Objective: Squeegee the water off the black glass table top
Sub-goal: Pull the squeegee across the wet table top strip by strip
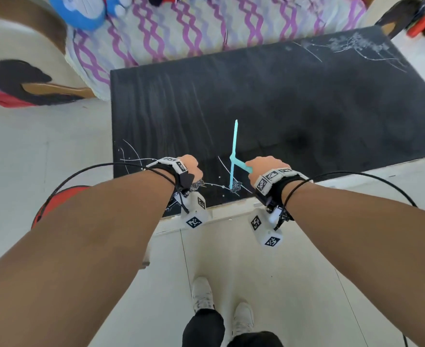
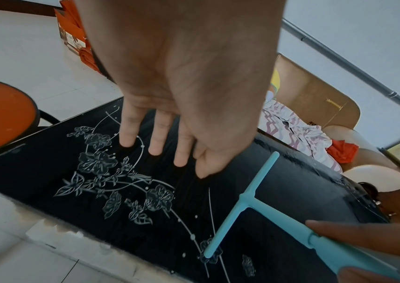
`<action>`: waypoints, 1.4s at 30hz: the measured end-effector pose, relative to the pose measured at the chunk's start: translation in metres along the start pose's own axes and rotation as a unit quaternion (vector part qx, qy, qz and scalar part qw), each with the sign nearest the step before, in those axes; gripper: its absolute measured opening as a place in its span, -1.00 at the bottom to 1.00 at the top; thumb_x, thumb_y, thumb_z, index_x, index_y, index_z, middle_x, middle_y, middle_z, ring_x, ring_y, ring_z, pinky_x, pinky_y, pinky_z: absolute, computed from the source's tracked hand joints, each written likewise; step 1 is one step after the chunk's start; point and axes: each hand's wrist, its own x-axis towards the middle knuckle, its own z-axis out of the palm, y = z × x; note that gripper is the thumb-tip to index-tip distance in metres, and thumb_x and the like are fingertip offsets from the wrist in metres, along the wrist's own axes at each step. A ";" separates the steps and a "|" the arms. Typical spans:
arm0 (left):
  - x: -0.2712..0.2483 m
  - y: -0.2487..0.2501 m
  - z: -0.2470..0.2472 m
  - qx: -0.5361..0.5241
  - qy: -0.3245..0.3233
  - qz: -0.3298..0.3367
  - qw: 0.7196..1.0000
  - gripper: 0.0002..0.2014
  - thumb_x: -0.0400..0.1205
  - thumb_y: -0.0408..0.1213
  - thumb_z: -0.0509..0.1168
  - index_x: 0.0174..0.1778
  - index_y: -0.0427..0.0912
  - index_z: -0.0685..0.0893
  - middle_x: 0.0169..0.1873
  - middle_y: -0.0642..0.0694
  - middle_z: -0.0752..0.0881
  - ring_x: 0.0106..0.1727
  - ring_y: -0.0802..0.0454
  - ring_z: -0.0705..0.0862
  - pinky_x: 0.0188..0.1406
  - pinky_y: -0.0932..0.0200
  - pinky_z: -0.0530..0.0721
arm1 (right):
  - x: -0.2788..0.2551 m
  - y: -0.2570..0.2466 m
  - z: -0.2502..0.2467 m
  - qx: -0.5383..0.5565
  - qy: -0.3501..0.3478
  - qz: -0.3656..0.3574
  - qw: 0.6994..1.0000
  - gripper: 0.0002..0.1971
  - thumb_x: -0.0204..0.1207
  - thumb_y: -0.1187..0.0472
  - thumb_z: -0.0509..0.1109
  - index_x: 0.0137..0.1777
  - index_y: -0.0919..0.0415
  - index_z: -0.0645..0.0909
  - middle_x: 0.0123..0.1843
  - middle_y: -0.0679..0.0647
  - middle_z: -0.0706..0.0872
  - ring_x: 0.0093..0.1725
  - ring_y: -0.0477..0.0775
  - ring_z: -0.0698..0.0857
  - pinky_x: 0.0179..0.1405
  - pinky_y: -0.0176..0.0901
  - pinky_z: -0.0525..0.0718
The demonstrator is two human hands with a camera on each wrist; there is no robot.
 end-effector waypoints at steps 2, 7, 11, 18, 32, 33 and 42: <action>0.010 -0.003 -0.018 -0.012 0.013 0.014 1.000 -0.58 0.65 -0.22 0.21 0.41 -0.30 0.57 0.39 -0.25 0.59 0.34 -0.26 0.59 0.28 0.06 0.55 | 0.010 0.002 -0.013 -0.002 0.014 0.003 1.000 -0.71 0.46 0.23 0.31 0.16 0.02 0.66 -0.13 0.03 0.69 -0.20 0.16 0.68 -0.24 -0.09 0.54; 0.047 0.009 -0.057 -0.051 0.037 0.011 0.998 -0.53 0.63 -0.21 0.24 0.49 -0.16 0.51 0.44 -0.16 0.55 0.41 -0.21 0.55 0.42 0.01 0.52 | 0.050 0.011 -0.046 0.022 0.047 -0.011 0.999 -0.63 0.46 0.24 0.31 0.26 -0.04 0.59 -0.08 0.00 0.69 -0.13 0.16 0.69 -0.20 -0.09 0.59; 0.090 0.029 -0.081 -0.084 0.045 0.006 0.995 -0.50 0.61 -0.22 0.24 0.52 -0.08 0.47 0.45 -0.11 0.55 0.42 -0.19 0.54 0.40 0.09 0.51 | 0.099 0.028 -0.062 0.054 0.075 -0.020 0.996 -0.63 0.51 0.28 0.25 0.27 -0.07 0.52 -0.16 0.01 0.65 -0.26 0.11 0.64 -0.33 -0.12 0.52; 0.170 0.063 -0.112 -0.116 0.073 -0.002 0.991 -0.52 0.62 -0.23 0.22 0.51 -0.06 0.47 0.42 -0.09 0.58 0.42 -0.17 0.54 0.41 0.08 0.49 | 0.198 0.051 -0.083 0.107 0.092 -0.042 0.989 -0.53 0.58 0.26 0.22 0.44 -0.16 0.41 -0.16 0.04 0.66 -0.25 0.13 0.66 -0.27 -0.10 0.60; 0.334 0.044 -0.120 -0.095 0.116 0.000 0.989 -0.42 0.58 -0.29 0.23 0.56 0.01 0.36 0.44 -0.11 0.53 0.42 -0.18 0.51 0.31 -0.08 0.59 | 0.382 0.004 -0.060 0.384 0.159 -0.012 0.909 -0.68 0.70 0.01 0.22 0.36 0.12 0.50 -0.02 0.04 0.69 -0.17 0.10 0.58 -0.20 -0.14 0.48; 0.343 0.042 -0.118 -0.094 0.117 0.004 0.989 -0.42 0.58 -0.31 0.23 0.56 0.01 0.36 0.44 -0.12 0.51 0.42 -0.19 0.51 0.31 -0.07 0.59 | 0.391 0.001 -0.056 0.408 0.155 -0.022 0.900 -0.69 0.69 0.00 0.21 0.34 0.09 0.49 -0.05 0.04 0.70 -0.21 0.13 0.63 -0.23 -0.07 0.58; 0.455 0.014 -0.118 -0.011 0.154 -0.013 0.988 -0.33 0.65 -0.11 0.24 0.66 0.11 0.11 0.67 -0.02 0.14 0.65 -0.25 0.13 0.47 -0.39 0.30 | 0.484 -0.025 -0.043 0.622 0.055 -0.025 0.781 -0.78 0.69 -0.05 0.17 0.21 0.01 0.48 -0.34 0.08 0.57 -0.64 -0.04 0.37 -0.70 -0.32 0.32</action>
